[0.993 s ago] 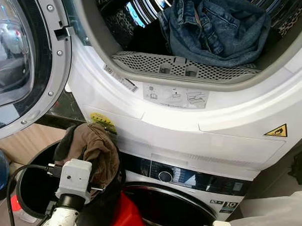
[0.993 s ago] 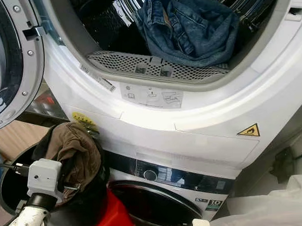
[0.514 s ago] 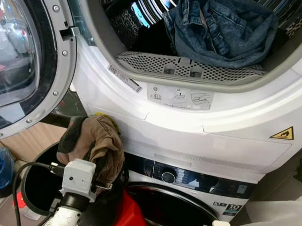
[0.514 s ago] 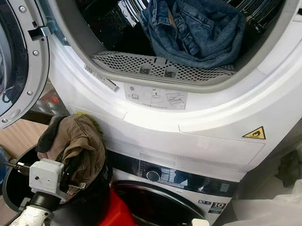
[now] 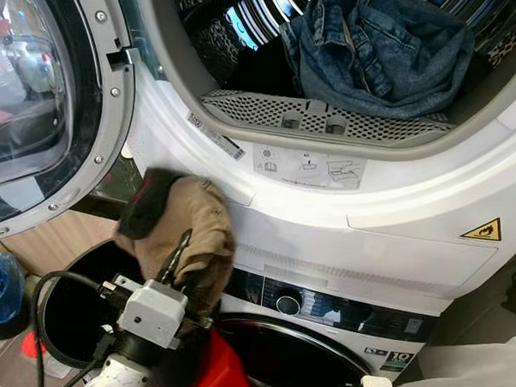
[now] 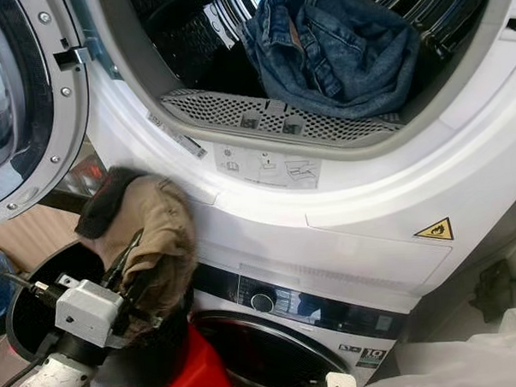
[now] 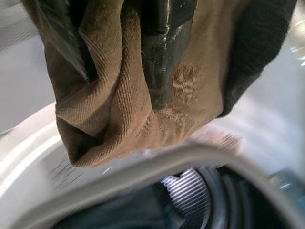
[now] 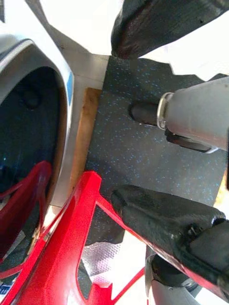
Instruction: Clothes washing
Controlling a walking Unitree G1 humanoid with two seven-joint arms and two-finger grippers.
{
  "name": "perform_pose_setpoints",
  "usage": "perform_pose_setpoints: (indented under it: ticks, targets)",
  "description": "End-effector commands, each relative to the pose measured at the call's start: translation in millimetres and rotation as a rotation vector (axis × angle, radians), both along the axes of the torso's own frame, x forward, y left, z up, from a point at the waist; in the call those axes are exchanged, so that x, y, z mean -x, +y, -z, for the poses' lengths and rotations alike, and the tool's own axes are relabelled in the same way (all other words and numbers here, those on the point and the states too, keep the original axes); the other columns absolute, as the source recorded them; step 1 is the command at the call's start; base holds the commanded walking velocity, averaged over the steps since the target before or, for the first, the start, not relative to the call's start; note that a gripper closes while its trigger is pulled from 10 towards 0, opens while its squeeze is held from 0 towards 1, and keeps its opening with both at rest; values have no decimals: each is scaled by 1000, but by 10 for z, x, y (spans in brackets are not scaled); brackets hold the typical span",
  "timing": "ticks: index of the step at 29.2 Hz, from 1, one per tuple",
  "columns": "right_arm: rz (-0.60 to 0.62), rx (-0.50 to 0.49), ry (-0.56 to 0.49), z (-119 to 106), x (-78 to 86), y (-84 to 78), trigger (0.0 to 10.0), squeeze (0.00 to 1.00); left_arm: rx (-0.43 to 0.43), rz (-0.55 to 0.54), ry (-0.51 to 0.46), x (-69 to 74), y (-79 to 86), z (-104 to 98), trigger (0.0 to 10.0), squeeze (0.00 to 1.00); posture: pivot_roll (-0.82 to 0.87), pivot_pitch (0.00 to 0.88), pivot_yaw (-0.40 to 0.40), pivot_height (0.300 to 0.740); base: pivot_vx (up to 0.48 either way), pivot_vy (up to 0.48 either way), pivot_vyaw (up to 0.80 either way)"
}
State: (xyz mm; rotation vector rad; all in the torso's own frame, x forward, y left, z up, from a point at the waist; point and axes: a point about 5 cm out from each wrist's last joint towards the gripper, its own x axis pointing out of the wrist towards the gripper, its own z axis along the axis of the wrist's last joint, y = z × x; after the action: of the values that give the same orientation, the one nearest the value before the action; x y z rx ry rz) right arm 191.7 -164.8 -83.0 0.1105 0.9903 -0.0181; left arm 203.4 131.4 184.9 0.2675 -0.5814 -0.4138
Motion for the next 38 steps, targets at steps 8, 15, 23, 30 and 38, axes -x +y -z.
perform_pose_setpoints:
  ticks: [8,15,23,30,38]
  targets:
    - [2,-5,-15,-26,-53,11,10000,0,30,262,-37,-53,-266,-335,0,0,102,5,24,740,0,0,0]
    - [9,-14,-9,-8,-22,44,10000,0,-153,344,-68,-100,-415,-344,0,0,106,0,31,740,0,0,0]
    - [32,-26,-16,-11,-30,77,10000,0,-392,297,-233,-235,-408,-452,0,0,96,1,51,740,0,0,0]
    - [43,-25,-20,-17,-42,70,10000,0,-339,339,-330,-267,-533,-666,0,0,96,0,60,740,0,0,0]
    - [51,-30,-26,-25,-59,91,10000,0,-324,381,-468,-301,-618,-975,0,0,105,0,70,740,0,0,0]
